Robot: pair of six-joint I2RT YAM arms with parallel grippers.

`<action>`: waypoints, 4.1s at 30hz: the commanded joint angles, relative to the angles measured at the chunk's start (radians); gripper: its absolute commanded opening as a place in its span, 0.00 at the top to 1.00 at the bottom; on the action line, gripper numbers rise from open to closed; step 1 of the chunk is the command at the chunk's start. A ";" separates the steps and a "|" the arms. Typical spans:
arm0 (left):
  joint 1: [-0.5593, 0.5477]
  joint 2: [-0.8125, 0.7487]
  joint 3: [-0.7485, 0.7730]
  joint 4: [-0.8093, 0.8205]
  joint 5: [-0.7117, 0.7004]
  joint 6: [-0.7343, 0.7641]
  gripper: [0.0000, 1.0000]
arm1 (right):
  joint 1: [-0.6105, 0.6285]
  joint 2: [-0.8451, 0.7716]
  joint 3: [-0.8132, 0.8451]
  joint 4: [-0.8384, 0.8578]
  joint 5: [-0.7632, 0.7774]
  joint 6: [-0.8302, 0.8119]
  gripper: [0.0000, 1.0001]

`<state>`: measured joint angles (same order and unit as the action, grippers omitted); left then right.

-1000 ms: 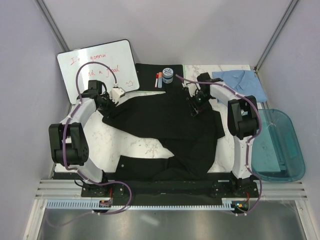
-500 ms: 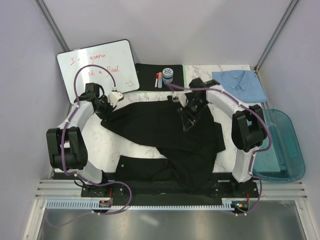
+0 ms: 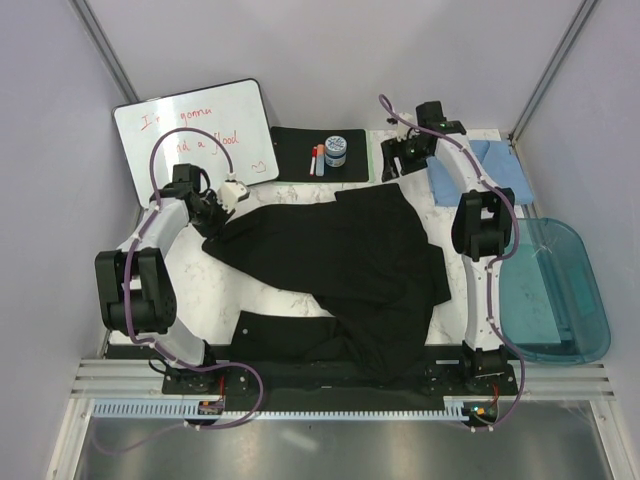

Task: Fold and stack the long sleeve shirts
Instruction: Flatten the shirt out

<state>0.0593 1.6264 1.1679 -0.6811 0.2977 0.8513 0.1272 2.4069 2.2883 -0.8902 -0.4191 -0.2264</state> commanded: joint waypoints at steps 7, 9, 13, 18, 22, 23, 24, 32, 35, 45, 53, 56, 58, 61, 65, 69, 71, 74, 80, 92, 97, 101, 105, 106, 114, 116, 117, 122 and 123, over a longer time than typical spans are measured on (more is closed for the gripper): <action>0.000 -0.019 0.021 -0.011 0.035 0.014 0.98 | 0.022 0.054 -0.067 0.091 0.016 0.073 0.24; -0.001 -0.019 0.027 -0.009 0.034 0.008 0.98 | 0.020 0.073 -0.061 0.093 0.017 0.073 0.26; -0.001 -0.016 0.036 -0.011 0.031 0.002 0.98 | 0.020 0.092 -0.041 0.077 -0.023 0.067 0.37; 0.001 -0.007 0.045 -0.011 0.026 -0.008 0.98 | 0.022 0.086 -0.026 0.048 -0.059 0.044 0.79; 0.000 -0.010 0.052 -0.009 0.017 -0.018 0.98 | 0.023 -0.020 -0.076 0.002 -0.167 -0.008 1.00; 0.001 -0.013 0.052 -0.008 0.015 -0.023 0.98 | 0.025 -0.114 -0.107 -0.003 -0.194 -0.023 1.00; 0.001 -0.016 0.052 -0.008 0.017 -0.026 0.98 | 0.029 -0.167 -0.140 -0.009 -0.217 -0.043 1.00; 0.010 -0.048 0.018 -0.009 0.024 -0.069 0.98 | 0.314 -0.876 -0.931 -0.187 -0.186 -0.476 1.00; 0.010 -0.054 0.004 -0.009 0.026 -0.063 0.98 | 0.533 -1.017 -1.208 -0.231 -0.046 -0.574 0.80; 0.010 -0.034 -0.001 -0.011 0.032 -0.058 0.98 | 0.270 -0.847 -0.994 -0.228 -0.105 -0.406 0.33; 0.010 -0.039 -0.010 -0.018 0.026 -0.049 0.98 | 0.250 -0.605 -0.852 -0.024 -0.241 -0.038 0.25; 0.010 -0.037 -0.013 -0.018 0.029 -0.054 0.98 | 0.296 -0.557 -0.817 -0.001 -0.274 0.010 0.21; 0.010 -0.036 -0.011 -0.018 0.031 -0.055 0.98 | 0.316 -0.522 -0.800 0.005 -0.297 0.038 0.19; 0.008 -0.030 -0.007 -0.018 0.034 -0.060 0.98 | 0.341 -0.488 -0.794 0.029 -0.267 0.058 0.35; 0.010 -0.017 0.012 -0.017 0.041 -0.074 0.98 | 0.313 -0.457 -0.695 0.031 -0.166 0.078 0.88; 0.010 -0.010 0.026 -0.017 0.038 -0.093 0.98 | 0.266 -0.508 -0.509 -0.010 -0.222 0.099 1.00; 0.008 -0.003 0.032 -0.017 0.041 -0.104 0.98 | 0.267 -0.581 -0.455 -0.010 -0.282 0.105 1.00; 0.010 0.012 0.047 -0.017 0.043 -0.135 0.98 | 0.300 -0.690 -0.475 0.002 -0.433 0.099 1.00; 0.010 0.035 0.072 -0.018 0.060 -0.192 0.98 | 0.807 -0.900 -0.709 -0.130 -0.381 -0.201 1.00; 0.008 0.026 0.078 -0.041 0.078 -0.227 0.98 | 0.623 -1.032 -1.001 -0.208 0.063 -0.435 0.46; 0.010 0.044 0.099 -0.051 0.092 -0.232 0.98 | 0.508 -1.115 -1.154 -0.205 0.161 -0.491 0.49; 0.010 0.050 0.099 -0.052 0.098 -0.235 0.98 | 0.503 -1.144 -1.273 -0.116 0.238 -0.487 0.48; 0.008 0.043 0.079 -0.051 0.093 -0.233 0.98 | 0.508 -1.149 -1.340 0.026 0.267 -0.444 0.31; 0.008 0.040 0.078 -0.051 0.096 -0.233 0.98 | 0.525 -1.143 -1.360 0.042 0.275 -0.421 0.26; 0.010 0.026 0.064 -0.052 0.096 -0.228 0.98 | 0.699 -1.183 -1.455 0.168 0.333 -0.354 0.07; 0.011 0.026 0.064 -0.052 0.098 -0.228 0.98 | 0.762 -1.175 -1.484 0.186 0.358 -0.341 0.07; 0.011 0.026 0.064 -0.052 0.100 -0.232 0.98 | 0.775 -1.172 -1.495 0.209 0.371 -0.338 0.08; 0.011 0.026 0.062 -0.052 0.100 -0.225 0.98 | 0.801 -1.145 -1.550 0.267 0.472 -0.382 0.10; 0.010 0.026 0.062 -0.051 0.098 -0.225 0.98 | 0.802 -1.135 -1.555 0.272 0.486 -0.410 0.10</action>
<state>0.0643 1.6676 1.2327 -0.7277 0.3515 0.6460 0.9195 1.2541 0.7616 -0.6933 -0.0402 -0.5980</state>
